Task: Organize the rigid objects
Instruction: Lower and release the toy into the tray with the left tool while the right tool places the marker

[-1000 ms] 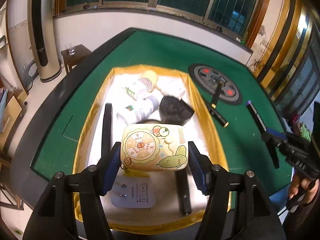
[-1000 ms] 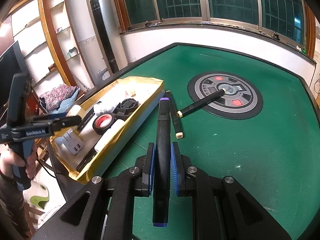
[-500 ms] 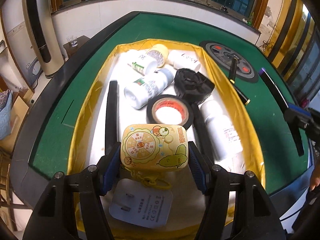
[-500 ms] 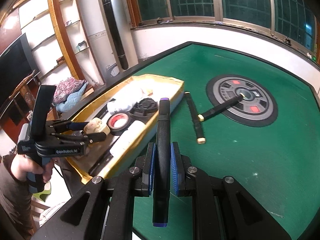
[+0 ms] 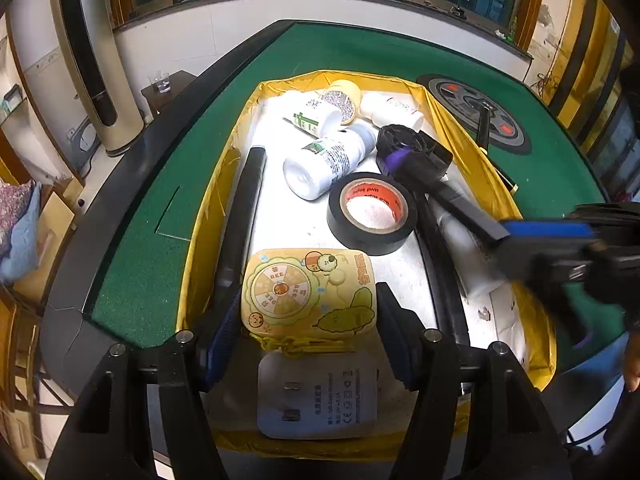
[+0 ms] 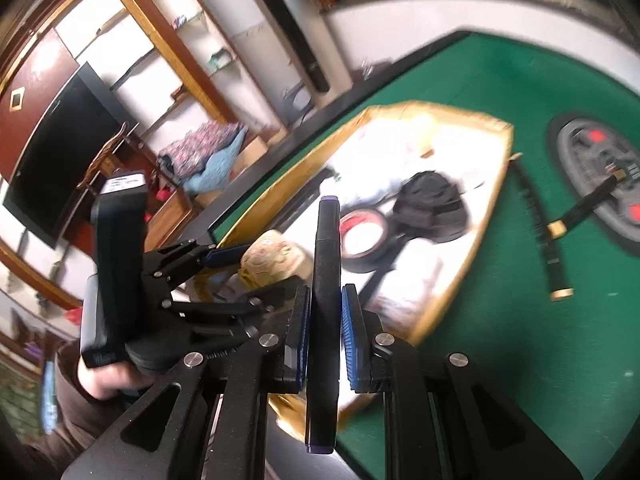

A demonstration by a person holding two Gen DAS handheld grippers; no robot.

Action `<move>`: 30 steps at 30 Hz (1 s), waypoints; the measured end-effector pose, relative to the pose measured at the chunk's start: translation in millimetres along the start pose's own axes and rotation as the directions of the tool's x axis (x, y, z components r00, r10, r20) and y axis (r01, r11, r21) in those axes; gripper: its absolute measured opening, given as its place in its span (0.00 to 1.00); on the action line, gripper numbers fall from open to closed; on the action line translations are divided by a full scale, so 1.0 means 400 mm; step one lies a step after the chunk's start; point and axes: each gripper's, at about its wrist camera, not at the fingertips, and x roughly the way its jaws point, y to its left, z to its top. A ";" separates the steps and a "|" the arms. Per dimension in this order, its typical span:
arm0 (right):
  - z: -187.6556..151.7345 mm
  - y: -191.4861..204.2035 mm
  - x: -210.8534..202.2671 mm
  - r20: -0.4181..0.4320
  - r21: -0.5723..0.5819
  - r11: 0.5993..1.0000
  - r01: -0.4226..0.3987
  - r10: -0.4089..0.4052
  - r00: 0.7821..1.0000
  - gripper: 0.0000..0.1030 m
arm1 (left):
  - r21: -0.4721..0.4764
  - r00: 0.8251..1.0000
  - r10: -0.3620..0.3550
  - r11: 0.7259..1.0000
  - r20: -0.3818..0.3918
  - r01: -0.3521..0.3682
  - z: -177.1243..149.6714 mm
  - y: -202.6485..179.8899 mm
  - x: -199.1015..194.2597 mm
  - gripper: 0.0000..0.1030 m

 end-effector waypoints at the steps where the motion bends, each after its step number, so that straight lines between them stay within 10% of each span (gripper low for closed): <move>1: 0.002 -0.001 0.015 -0.016 0.008 1.000 -0.012 0.012 1.000 0.13 | 0.002 1.000 0.002 1.000 -0.002 -0.002 0.000 -0.001 0.001 0.62; 12: 0.065 0.014 0.160 -0.142 0.005 1.000 0.003 -0.002 0.990 0.13 | 0.033 0.999 0.041 0.999 -0.015 -0.040 -0.001 -0.017 0.013 0.62; 30: 0.057 0.031 0.096 -0.019 -0.048 0.998 0.037 -0.038 0.999 0.23 | 0.013 1.000 0.027 1.000 -0.005 -0.027 -0.011 -0.024 0.003 0.62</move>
